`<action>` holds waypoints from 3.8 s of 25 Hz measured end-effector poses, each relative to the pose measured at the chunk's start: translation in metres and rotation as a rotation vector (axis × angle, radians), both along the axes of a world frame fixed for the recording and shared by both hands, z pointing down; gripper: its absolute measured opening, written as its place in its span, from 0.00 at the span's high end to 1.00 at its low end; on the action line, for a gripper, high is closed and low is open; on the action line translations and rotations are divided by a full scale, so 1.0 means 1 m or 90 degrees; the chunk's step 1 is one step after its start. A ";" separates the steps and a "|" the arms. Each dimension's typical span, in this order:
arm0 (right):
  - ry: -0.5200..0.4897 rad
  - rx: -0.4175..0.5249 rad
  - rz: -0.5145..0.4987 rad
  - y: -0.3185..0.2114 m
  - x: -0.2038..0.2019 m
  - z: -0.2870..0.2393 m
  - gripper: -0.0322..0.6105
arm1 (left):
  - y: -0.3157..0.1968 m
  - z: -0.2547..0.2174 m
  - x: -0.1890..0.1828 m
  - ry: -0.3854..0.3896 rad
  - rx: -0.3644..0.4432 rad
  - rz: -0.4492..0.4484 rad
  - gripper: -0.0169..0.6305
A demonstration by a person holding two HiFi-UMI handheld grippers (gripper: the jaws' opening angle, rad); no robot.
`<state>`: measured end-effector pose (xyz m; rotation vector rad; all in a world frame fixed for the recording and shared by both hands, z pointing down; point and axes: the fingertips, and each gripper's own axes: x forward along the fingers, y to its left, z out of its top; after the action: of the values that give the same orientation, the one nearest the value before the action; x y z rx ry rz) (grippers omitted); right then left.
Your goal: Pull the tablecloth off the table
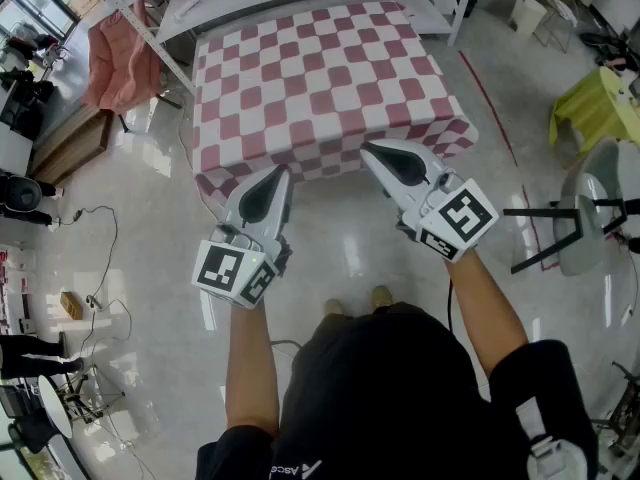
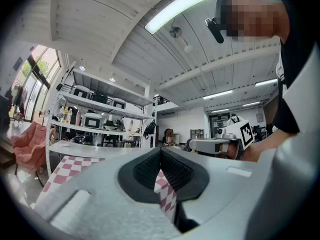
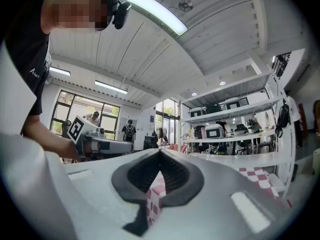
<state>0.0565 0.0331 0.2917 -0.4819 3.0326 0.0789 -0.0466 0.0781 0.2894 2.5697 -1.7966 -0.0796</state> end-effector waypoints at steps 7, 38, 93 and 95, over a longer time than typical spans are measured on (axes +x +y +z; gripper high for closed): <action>-0.028 -0.007 -0.012 -0.006 0.008 -0.004 0.95 | -0.008 -0.002 0.009 0.001 0.008 -0.005 0.96; -0.010 0.006 -0.022 -0.142 0.016 0.024 0.95 | -0.149 0.015 -0.006 -0.038 0.008 -0.066 0.96; 0.476 -0.398 0.343 -0.539 -0.105 0.308 0.45 | -0.438 0.296 -0.341 -0.053 -0.607 -0.277 0.50; 0.487 -0.411 0.345 -0.540 -0.105 0.310 0.45 | -0.438 0.302 -0.342 -0.052 -0.623 -0.278 0.50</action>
<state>-0.0481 -0.5072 0.6021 -1.6417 3.4483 -0.9107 -0.3884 -0.3600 0.5912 1.5090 -1.7412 0.7141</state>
